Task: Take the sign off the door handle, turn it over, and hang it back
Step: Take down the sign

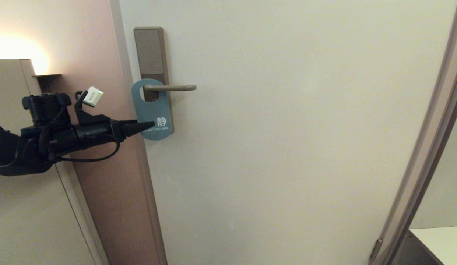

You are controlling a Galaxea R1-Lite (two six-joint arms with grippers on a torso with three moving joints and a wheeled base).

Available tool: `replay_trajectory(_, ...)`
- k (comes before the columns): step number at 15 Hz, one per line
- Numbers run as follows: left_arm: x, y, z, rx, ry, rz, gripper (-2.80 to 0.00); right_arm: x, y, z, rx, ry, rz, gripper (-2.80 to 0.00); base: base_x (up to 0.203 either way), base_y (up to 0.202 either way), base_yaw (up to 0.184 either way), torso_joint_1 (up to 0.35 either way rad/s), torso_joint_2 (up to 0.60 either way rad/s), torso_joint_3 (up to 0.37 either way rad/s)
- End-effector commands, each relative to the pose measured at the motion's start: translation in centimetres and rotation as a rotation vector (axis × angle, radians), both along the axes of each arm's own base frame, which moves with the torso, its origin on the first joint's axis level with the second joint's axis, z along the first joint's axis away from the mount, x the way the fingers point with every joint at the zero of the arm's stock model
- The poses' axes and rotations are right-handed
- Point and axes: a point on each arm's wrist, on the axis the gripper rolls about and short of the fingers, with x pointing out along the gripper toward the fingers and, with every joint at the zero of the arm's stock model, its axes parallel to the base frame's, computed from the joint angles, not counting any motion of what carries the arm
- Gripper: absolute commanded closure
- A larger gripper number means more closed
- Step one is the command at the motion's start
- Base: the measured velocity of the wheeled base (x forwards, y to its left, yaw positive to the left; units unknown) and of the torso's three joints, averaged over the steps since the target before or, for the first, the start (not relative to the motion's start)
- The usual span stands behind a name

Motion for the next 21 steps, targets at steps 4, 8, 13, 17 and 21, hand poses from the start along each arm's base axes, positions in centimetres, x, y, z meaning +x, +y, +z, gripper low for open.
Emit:
replay_trajectory(4, 1.0, -0.6, -0.5, -0.002, -0.001, -0.022, -2.80, 0.0, 0.0, 0.0, -0.001, 0.001, 0.000, 0.00, 0.000, 0.000, 0.000, 0.000, 0.00, 0.000)
replay_trajectory(8, 1.5, -0.7, -0.9, -0.002, 0.004, -0.026, -2.80, 0.0, 0.0, 0.0, -0.001, 0.001, 0.000, 0.00, 0.000, 0.000, 0.000, 0.000, 0.00, 0.000)
replay_trajectory(13, 1.6, -1.6, -0.8, -0.001, -0.002, -0.052, -2.80, 0.0, 0.0, 0.0, -0.001, 0.001, 0.000, 0.00, 0.000, 0.000, 0.000, 0.000, 0.00, 0.000)
replay_trajectory(17, 1.6, -1.9, -0.8, 0.000, -0.004, -0.058, -2.80, 0.0, 0.0, 0.0, -0.001, 0.001, 0.000, 0.00, 0.000, 0.000, 0.000, 0.000, 0.00, 0.000)
replay_trajectory(21, 1.8, -1.8, -1.0, 0.000, -0.001, -0.056, -2.80, 0.0, 0.0, 0.0, -0.001, 0.001, 0.000, 0.00, 0.000, 0.000, 0.000, 0.000, 0.00, 0.000)
